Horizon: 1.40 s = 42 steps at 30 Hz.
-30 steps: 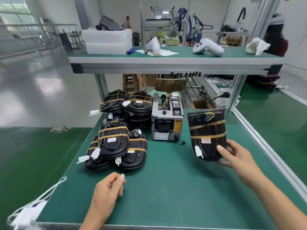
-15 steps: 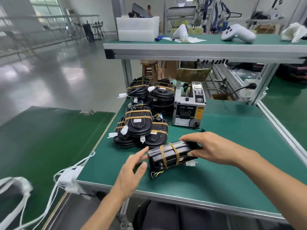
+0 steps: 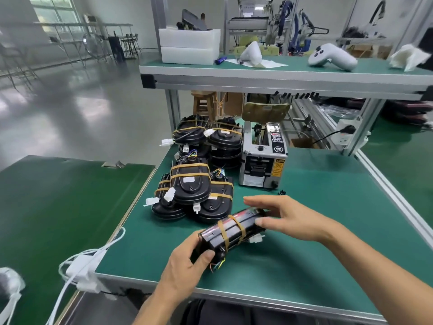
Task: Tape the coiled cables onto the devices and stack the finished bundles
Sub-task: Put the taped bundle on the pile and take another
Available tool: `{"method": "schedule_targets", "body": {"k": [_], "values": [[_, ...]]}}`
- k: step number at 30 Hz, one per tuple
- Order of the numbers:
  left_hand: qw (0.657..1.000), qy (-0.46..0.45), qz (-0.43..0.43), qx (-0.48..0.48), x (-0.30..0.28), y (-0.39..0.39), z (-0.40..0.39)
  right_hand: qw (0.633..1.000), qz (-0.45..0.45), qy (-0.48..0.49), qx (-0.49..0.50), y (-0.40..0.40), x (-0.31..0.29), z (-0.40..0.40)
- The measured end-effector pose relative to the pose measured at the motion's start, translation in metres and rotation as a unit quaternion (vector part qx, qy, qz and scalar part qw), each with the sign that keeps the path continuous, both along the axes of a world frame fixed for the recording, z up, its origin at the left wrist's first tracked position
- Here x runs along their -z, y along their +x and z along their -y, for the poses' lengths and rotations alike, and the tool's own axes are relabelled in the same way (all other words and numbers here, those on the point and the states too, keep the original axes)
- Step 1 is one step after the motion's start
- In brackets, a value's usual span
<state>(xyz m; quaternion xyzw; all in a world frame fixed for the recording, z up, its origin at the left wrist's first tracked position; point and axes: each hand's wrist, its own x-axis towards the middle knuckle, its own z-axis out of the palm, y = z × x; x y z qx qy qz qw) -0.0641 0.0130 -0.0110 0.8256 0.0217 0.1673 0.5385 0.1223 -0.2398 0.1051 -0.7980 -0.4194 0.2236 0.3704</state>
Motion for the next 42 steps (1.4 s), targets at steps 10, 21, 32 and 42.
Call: {"method": "schedule_targets", "body": {"k": [10, 21, 32, 42], "values": [[0.999, 0.028, 0.015, -0.020, 0.010, 0.000, -0.001, 0.800, -0.161, 0.244, 0.523, 0.062, 0.027, -0.065], [0.999, 0.026, 0.023, -0.011, 0.010, 0.002, -0.003, 0.785, -0.100, 0.209, 0.575, 0.075, 0.021, -0.103], [0.999, 0.030, 0.033, -0.013, 0.002, 0.002, -0.002, 0.688, -0.198, 0.260, 0.648, 0.090, 0.016, -0.115], [1.000, 0.016, 0.020, -0.014, 0.007, 0.002, -0.002, 0.658, -0.214, 0.266, 0.671, 0.099, 0.016, -0.119]]}}
